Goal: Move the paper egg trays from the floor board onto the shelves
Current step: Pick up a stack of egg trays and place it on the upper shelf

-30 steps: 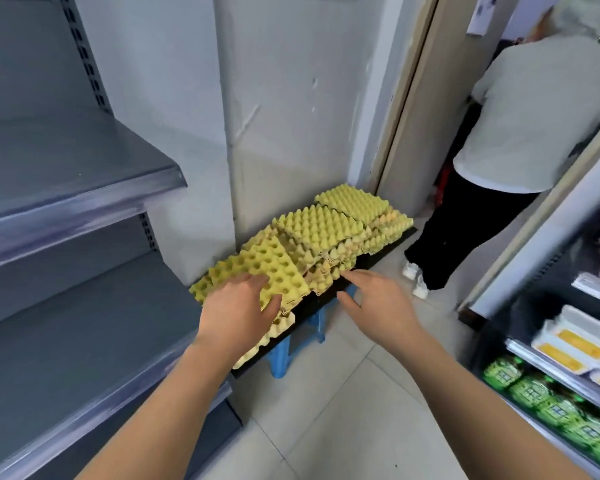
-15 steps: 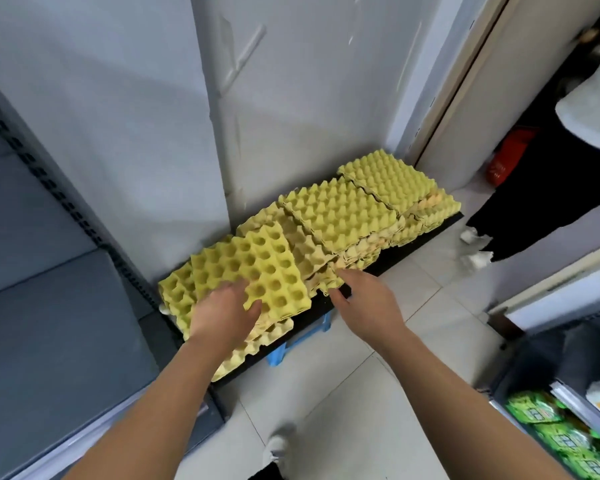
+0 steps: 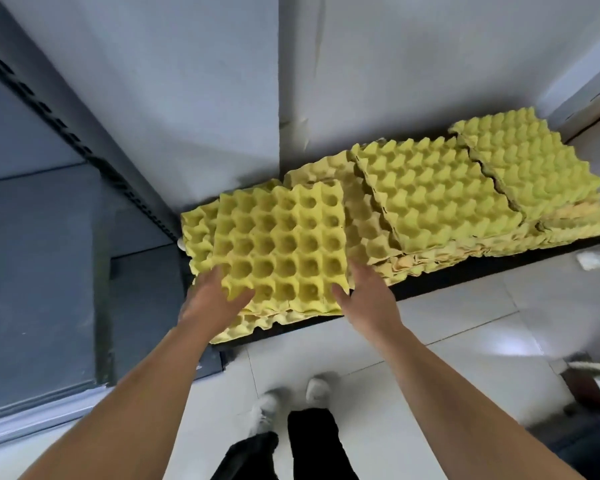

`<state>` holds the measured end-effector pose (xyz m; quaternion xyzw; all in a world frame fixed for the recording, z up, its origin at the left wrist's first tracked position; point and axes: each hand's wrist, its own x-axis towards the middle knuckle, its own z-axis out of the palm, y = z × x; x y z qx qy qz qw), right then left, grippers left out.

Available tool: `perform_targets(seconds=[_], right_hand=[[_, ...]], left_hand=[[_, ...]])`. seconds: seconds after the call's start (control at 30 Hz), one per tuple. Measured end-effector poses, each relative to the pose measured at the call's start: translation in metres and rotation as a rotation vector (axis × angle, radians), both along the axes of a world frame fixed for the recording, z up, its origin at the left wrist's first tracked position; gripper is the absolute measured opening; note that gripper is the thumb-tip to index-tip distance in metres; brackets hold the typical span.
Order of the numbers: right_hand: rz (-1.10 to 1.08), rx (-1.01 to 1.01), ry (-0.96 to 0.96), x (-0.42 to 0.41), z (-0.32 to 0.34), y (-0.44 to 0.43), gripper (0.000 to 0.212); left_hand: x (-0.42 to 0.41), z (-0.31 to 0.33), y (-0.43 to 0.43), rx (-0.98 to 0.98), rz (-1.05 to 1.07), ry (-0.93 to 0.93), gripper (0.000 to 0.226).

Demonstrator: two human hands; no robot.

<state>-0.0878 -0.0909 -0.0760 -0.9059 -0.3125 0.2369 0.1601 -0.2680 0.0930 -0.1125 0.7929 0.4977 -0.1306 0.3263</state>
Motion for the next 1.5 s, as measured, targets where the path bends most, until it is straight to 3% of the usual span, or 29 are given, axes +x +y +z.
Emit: perform_targets(seconds=[0.2,0.4,0.53,0.83,1.1,1.33,1.5], right_hand=[[0.028,-0.008,0.068,0.015,-0.053,0.014,0.079],[0.013,0.111,0.058,0.008,-0.077,0.011,0.089],[0.000,0.178,0.062,0.007,-0.080,0.009,0.090],[-0.107,0.218,0.056,0.013,-0.030,0.005,0.084],[-0.125,0.284,-0.024,0.016,0.054,-0.013,0.081],[-0.016,0.392,-0.133,0.014,0.149,-0.037,0.078],[0.080,0.447,-0.198,0.008,0.211,-0.063,0.074]], left_hand=[[0.006,-0.060,0.012,-0.121,0.245,-0.015,0.113],[0.005,-0.096,0.020,-0.272,0.432,-0.105,0.116],[0.006,-0.094,0.019,-0.247,0.449,-0.169,0.116],[0.003,-0.022,-0.002,-0.044,0.360,-0.225,0.099],[0.005,0.083,-0.016,0.080,0.292,-0.345,0.093],[-0.012,0.184,-0.056,0.212,0.302,-0.461,0.082],[-0.037,0.242,-0.102,0.324,0.352,-0.496,0.094]])
